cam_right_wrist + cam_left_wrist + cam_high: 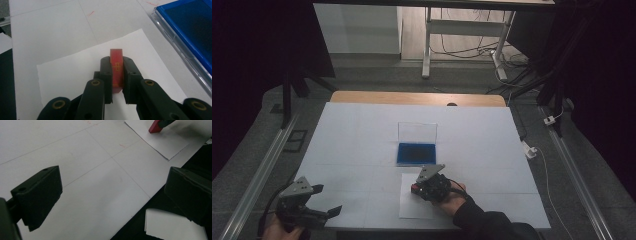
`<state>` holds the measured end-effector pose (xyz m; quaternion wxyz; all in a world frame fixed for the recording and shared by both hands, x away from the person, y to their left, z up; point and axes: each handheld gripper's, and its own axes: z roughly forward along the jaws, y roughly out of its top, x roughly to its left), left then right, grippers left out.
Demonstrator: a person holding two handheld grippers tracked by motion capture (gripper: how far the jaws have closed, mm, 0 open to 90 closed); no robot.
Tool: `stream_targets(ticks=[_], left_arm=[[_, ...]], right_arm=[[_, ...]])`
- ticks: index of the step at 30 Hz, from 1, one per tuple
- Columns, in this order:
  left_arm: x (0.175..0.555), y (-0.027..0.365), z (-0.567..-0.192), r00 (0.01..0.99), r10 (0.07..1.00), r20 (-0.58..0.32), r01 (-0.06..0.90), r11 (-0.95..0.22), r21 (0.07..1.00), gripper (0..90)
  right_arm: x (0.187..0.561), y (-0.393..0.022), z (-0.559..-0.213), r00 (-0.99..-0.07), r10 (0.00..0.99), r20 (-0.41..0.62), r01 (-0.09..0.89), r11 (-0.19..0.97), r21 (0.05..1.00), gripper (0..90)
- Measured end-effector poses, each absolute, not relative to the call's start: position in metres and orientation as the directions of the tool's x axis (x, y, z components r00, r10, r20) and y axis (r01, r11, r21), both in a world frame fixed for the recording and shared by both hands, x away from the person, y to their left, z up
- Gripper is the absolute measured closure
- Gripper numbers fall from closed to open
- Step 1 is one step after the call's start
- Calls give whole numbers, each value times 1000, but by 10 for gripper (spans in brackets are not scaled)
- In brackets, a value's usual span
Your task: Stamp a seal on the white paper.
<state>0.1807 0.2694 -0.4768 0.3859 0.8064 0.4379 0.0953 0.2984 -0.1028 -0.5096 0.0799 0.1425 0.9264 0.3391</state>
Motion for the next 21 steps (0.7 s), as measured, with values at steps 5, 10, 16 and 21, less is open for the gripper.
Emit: stream_targets(ticks=[5, 10, 16, 21], left_arm=[[181, 269, -477, 598, 779, -186, 633, -317, 706, 18], [181, 270, -477, 598, 779, -188, 633, -315, 707, 18], [181, 270, -477, 597, 780, -189, 634, -314, 707, 18], [181, 271, -477, 596, 780, -191, 634, -311, 708, 18]], right_arm=[[299, -103, -509, -944, 326, -39, 224, 727, 649, 804], [299, -102, -509, -946, 320, -50, 213, 730, 649, 800], [298, -102, -508, -943, 329, -48, 222, 730, 647, 795], [298, -101, -507, -943, 328, -56, 219, 738, 638, 793]])
